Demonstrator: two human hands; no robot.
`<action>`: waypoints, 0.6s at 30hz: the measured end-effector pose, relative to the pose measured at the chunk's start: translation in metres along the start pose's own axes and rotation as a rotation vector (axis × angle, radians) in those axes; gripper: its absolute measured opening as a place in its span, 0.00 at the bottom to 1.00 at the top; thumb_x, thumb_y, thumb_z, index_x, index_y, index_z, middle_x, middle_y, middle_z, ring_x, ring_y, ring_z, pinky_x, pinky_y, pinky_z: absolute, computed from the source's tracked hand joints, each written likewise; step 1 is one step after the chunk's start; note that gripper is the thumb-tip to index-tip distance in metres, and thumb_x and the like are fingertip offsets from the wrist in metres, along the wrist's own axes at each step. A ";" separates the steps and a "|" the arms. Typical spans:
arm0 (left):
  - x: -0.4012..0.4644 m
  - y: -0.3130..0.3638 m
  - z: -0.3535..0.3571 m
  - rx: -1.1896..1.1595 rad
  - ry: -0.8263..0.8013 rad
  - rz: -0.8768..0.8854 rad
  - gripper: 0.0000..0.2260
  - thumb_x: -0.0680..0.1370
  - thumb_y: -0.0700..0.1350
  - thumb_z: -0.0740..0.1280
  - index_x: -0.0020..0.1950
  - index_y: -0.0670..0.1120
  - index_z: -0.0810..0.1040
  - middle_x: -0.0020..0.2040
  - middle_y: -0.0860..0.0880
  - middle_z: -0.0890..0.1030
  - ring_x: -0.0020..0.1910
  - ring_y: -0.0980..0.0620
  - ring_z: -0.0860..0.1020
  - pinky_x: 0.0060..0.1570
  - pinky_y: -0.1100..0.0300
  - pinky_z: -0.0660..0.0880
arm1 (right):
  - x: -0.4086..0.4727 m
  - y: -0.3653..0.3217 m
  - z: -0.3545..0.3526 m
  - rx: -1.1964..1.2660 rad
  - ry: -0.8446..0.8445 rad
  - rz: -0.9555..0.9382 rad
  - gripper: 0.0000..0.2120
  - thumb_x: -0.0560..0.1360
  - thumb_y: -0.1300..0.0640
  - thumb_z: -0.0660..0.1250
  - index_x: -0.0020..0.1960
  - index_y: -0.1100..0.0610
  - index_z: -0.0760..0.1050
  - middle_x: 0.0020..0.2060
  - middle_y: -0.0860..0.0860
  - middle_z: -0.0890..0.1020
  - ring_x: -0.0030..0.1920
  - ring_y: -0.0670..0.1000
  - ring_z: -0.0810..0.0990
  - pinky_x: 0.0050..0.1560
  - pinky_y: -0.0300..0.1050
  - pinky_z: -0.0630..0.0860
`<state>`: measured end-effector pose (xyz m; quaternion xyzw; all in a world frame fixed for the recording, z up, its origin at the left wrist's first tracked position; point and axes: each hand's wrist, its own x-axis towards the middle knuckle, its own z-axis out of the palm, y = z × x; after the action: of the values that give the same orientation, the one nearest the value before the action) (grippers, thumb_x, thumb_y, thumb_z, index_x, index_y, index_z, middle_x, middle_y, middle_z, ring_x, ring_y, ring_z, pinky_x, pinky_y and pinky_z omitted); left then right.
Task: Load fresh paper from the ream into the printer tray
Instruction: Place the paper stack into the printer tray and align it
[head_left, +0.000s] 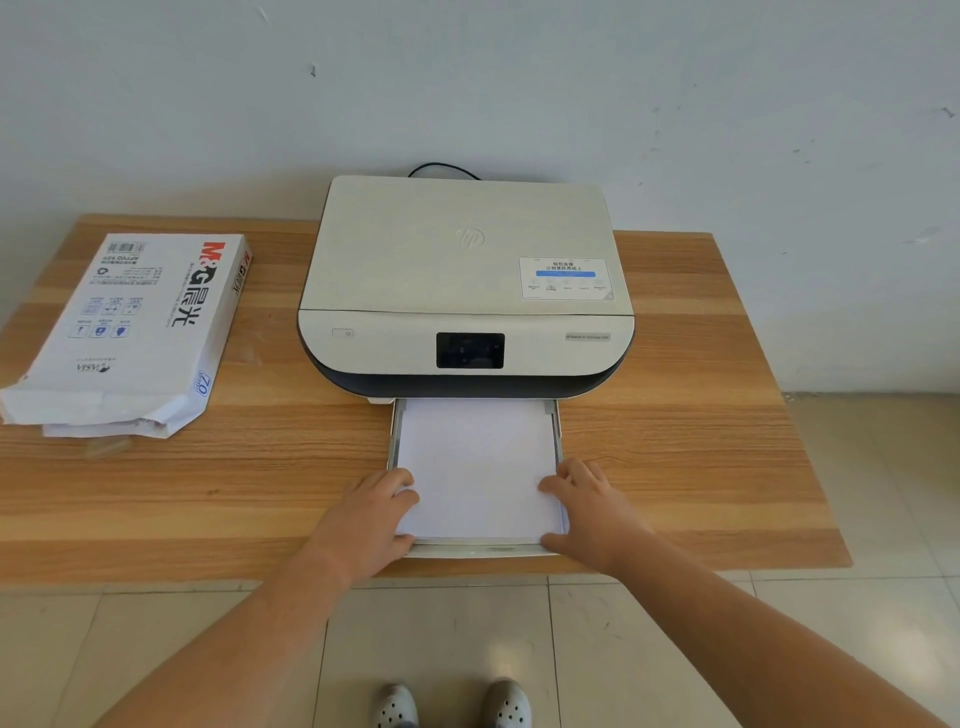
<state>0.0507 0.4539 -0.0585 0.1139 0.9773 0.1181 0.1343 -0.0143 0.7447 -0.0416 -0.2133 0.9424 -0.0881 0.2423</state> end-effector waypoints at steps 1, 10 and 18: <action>0.000 0.000 0.000 0.004 0.006 -0.003 0.20 0.73 0.52 0.68 0.64 0.47 0.76 0.64 0.51 0.72 0.64 0.51 0.70 0.63 0.57 0.68 | 0.000 0.000 0.001 0.008 0.010 0.004 0.32 0.71 0.42 0.68 0.71 0.46 0.63 0.68 0.47 0.63 0.68 0.50 0.61 0.65 0.46 0.71; -0.006 -0.002 0.002 0.032 0.029 -0.010 0.18 0.65 0.51 0.76 0.53 0.48 0.82 0.56 0.51 0.78 0.53 0.51 0.79 0.50 0.57 0.77 | -0.005 0.002 0.007 0.059 0.049 0.038 0.31 0.72 0.42 0.68 0.72 0.46 0.65 0.68 0.45 0.62 0.67 0.47 0.63 0.63 0.44 0.72; -0.001 -0.003 0.002 0.059 -0.042 0.014 0.22 0.76 0.54 0.65 0.69 0.48 0.72 0.73 0.50 0.66 0.73 0.50 0.61 0.69 0.53 0.59 | 0.000 0.011 0.000 -0.104 -0.018 -0.051 0.30 0.74 0.43 0.65 0.73 0.47 0.63 0.75 0.44 0.56 0.75 0.48 0.55 0.71 0.50 0.65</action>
<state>0.0513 0.4512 -0.0605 0.1271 0.9765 0.0876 0.1507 -0.0183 0.7546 -0.0447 -0.2505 0.9376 -0.0434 0.2371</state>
